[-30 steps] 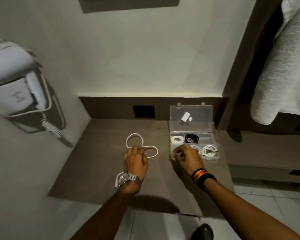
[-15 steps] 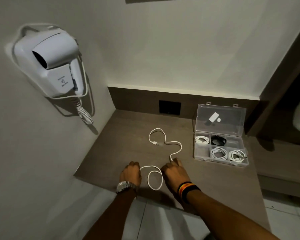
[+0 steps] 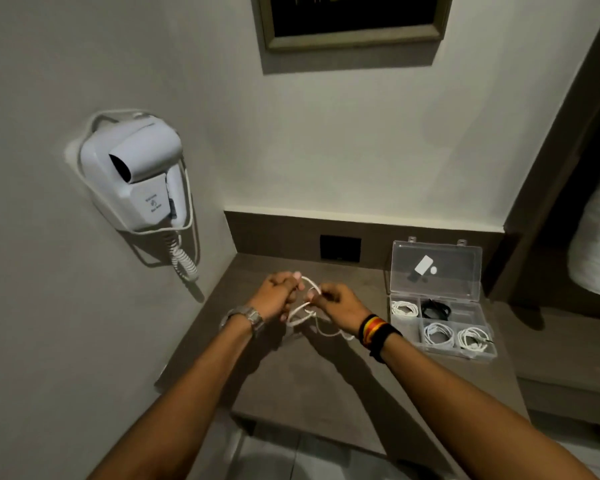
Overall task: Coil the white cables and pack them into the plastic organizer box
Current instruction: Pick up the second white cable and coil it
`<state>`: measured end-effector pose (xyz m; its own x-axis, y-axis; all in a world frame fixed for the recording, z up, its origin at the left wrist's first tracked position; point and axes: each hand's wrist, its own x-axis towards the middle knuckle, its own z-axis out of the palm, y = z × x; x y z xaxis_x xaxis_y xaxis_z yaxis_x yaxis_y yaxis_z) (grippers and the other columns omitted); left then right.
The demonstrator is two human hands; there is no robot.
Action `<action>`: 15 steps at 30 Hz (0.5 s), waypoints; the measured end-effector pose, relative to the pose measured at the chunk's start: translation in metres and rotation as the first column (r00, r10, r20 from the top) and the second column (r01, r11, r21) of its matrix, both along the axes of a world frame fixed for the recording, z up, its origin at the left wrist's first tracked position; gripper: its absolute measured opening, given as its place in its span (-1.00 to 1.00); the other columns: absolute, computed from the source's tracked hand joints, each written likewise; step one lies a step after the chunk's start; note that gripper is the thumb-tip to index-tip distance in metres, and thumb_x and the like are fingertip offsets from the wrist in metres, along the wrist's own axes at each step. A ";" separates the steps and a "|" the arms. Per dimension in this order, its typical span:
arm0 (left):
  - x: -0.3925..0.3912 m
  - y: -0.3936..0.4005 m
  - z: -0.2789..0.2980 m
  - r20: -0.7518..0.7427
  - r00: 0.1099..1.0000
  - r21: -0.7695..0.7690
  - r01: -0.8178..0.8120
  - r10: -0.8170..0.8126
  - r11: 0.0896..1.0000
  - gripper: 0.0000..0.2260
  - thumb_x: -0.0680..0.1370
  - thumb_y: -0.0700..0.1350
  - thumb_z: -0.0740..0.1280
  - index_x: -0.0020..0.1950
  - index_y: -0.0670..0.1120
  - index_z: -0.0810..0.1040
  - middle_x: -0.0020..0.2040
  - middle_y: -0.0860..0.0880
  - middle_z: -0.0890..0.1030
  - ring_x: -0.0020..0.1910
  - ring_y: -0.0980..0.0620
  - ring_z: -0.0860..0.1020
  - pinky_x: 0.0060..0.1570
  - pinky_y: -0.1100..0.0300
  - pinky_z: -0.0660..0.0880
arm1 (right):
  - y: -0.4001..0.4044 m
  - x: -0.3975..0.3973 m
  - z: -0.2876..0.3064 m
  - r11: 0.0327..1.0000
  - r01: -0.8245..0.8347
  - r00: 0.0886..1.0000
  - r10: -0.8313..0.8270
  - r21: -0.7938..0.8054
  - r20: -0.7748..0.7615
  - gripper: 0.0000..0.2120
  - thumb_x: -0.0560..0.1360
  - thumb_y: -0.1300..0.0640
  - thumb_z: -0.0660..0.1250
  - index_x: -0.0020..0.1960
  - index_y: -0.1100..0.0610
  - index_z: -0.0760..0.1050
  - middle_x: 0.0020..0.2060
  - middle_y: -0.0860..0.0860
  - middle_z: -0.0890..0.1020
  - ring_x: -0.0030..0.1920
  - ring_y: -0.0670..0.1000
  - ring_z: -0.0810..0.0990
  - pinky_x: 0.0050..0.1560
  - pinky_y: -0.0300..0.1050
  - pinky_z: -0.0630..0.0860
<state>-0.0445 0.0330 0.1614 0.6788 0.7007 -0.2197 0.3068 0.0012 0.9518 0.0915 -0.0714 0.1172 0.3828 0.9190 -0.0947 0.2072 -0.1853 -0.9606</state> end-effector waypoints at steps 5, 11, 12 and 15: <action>-0.005 0.016 0.081 0.465 0.879 -0.422 0.116 0.105 0.899 -0.75 0.69 -0.07 0.09 -0.14 -0.06 0.43 -0.43 0.05 0.48 -0.54 0.13 0.41 -0.54 0.32 0.32 | 0.003 0.024 0.053 0.948 0.199 0.856 -0.045 0.248 -0.514 -0.87 0.59 0.19 0.40 0.01 0.26 0.63 -0.48 0.03 0.47 -0.45 -0.02 0.53 0.01 0.06 0.61; 0.000 0.042 0.132 0.795 0.450 -0.542 0.225 0.408 0.810 -0.78 0.68 -0.15 0.13 -0.06 -0.17 0.51 0.22 -0.25 0.60 0.25 -0.18 0.56 0.28 -0.02 0.50 | -0.012 0.033 0.083 0.985 0.043 0.988 -0.017 0.169 -0.154 -0.75 0.44 0.03 0.58 -0.05 0.21 0.69 -0.47 -0.04 0.44 -0.52 -0.10 0.28 -0.54 -0.27 0.26; 0.005 0.046 0.137 0.804 0.412 -0.527 0.160 0.428 0.835 -0.80 0.67 -0.15 0.14 -0.04 -0.18 0.51 0.27 -0.26 0.56 0.30 -0.20 0.51 0.33 -0.07 0.44 | -0.015 0.031 0.086 0.985 0.035 0.994 -0.018 0.171 -0.104 -0.66 0.42 -0.10 0.57 -0.11 0.19 0.66 -0.47 -0.07 0.41 -0.51 -0.12 0.27 -0.54 -0.30 0.21; 0.016 0.055 0.139 0.796 0.439 -0.328 -0.267 0.417 0.906 -0.82 0.67 -0.17 0.17 0.00 -0.13 0.56 0.31 -0.18 0.55 0.35 -0.10 0.49 0.39 -0.03 0.39 | -0.024 0.032 0.094 0.972 0.034 0.999 -0.032 0.234 -0.015 -0.49 0.42 -0.29 0.50 -0.16 0.20 0.63 -0.42 -0.01 0.55 -0.41 -0.13 0.46 -0.35 -0.33 0.37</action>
